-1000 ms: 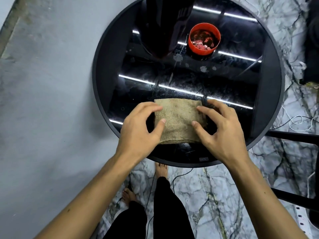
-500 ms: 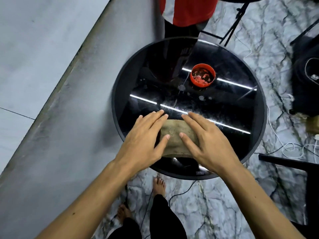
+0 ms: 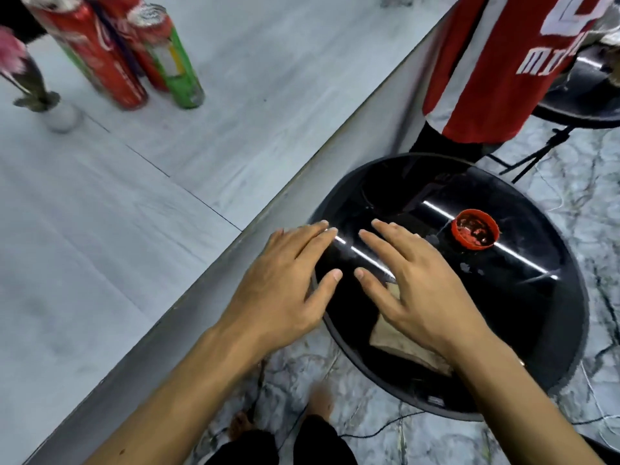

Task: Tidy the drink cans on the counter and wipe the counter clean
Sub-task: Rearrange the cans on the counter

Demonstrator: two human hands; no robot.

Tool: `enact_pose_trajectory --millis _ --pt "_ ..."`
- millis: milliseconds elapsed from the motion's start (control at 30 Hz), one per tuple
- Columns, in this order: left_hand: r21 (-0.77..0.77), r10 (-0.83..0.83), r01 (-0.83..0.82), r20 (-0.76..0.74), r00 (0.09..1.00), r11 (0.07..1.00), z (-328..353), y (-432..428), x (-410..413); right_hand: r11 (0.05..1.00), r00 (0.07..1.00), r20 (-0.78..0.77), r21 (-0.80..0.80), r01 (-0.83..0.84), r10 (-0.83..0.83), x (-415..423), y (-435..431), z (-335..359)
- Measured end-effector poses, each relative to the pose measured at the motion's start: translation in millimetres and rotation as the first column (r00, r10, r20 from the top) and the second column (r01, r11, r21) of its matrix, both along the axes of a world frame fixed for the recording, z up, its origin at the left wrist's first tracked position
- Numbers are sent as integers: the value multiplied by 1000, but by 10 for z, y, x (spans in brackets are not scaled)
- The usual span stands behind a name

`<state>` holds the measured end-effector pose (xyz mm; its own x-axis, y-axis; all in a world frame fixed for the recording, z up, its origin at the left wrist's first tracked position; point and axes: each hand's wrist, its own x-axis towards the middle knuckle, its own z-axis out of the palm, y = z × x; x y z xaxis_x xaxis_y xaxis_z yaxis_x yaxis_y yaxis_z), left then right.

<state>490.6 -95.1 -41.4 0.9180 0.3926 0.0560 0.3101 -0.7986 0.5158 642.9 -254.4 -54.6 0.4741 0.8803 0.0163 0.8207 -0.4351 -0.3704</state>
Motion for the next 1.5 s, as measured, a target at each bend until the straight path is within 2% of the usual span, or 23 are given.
enact_pose_trajectory --millis 300,667,1000,1500 --pt "-19 201 -200 67 977 980 325 597 -760 980 985 12 105 -172 171 -412 915 217" --pt "33 368 -372 97 925 927 494 1579 -1472 962 983 -59 223 -155 172 -804 1922 548" --pt "3 467 -468 63 882 884 436 2257 -1376 938 977 -145 334 -98 154 -453 2841 630" --pt "29 437 -438 32 899 898 67 2604 -1064 927 933 -343 375 29 109 234 3822 229"
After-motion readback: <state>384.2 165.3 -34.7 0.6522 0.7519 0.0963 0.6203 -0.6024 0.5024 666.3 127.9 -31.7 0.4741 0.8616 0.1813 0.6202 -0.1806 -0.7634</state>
